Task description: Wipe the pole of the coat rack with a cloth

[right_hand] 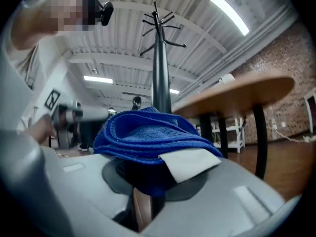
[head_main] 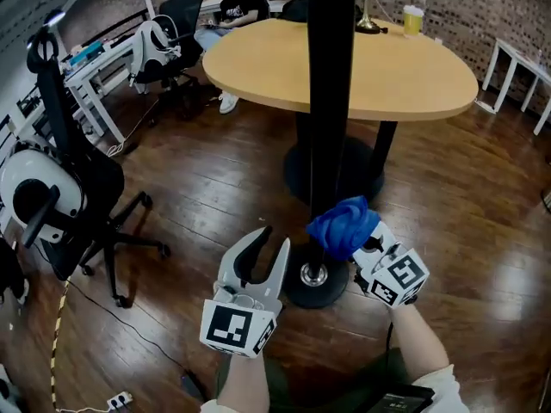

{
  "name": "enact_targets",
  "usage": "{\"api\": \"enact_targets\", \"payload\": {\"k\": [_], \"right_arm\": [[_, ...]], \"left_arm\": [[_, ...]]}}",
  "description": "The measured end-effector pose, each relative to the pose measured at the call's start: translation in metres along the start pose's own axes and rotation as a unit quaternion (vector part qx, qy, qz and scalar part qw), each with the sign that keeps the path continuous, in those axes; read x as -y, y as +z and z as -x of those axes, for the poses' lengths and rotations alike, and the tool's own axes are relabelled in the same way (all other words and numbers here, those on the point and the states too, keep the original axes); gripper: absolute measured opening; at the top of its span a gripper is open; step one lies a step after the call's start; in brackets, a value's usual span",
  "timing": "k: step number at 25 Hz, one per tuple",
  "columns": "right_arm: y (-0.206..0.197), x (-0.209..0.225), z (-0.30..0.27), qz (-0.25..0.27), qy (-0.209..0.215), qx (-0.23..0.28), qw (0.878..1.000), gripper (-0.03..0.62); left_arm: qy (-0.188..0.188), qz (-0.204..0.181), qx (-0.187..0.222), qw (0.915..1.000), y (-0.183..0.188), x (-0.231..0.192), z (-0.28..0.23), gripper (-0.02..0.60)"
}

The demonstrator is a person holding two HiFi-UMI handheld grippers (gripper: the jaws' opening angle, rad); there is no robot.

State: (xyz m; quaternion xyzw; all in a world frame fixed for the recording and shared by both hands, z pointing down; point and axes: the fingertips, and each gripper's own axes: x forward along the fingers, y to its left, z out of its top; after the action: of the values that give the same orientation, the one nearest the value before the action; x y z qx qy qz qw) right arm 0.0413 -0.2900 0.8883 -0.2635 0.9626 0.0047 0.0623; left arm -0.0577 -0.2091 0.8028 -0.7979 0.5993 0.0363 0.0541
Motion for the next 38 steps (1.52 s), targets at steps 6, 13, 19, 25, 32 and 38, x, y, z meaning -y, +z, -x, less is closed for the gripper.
{"api": "enact_targets", "payload": {"k": [6, 13, 19, 25, 32, 38], "right_arm": [[-0.268, -0.023, 0.031, -0.068, -0.047, -0.156, 0.984, 0.100], [-0.411, -0.048, 0.054, -0.123, -0.060, -0.272, 0.953, 0.098], [-0.169, -0.079, -0.010, -0.065, 0.016, -0.108, 0.992, 0.098], [0.169, -0.097, -0.061, 0.030, 0.067, 0.003, 0.997, 0.100], [0.310, -0.084, -0.104, 0.099, 0.012, 0.045, 0.994, 0.100], [0.166, -0.070, -0.097, 0.059, -0.023, -0.010, 0.998, 0.100]], "left_arm": [[0.003, 0.010, 0.014, 0.9999, -0.002, -0.002, 0.009, 0.107], [0.013, 0.067, 0.029, 0.9973, -0.006, -0.022, 0.024, 0.107], [0.009, 0.043, 0.005, 0.9990, -0.015, -0.024, 0.023, 0.107], [0.041, 0.027, 0.020, 0.9986, 0.002, -0.046, 0.029, 0.107], [0.044, 0.035, 0.028, 0.9980, 0.012, -0.047, 0.030, 0.107], [0.047, 0.053, 0.031, 0.9970, 0.010, -0.050, 0.039, 0.107]]}}
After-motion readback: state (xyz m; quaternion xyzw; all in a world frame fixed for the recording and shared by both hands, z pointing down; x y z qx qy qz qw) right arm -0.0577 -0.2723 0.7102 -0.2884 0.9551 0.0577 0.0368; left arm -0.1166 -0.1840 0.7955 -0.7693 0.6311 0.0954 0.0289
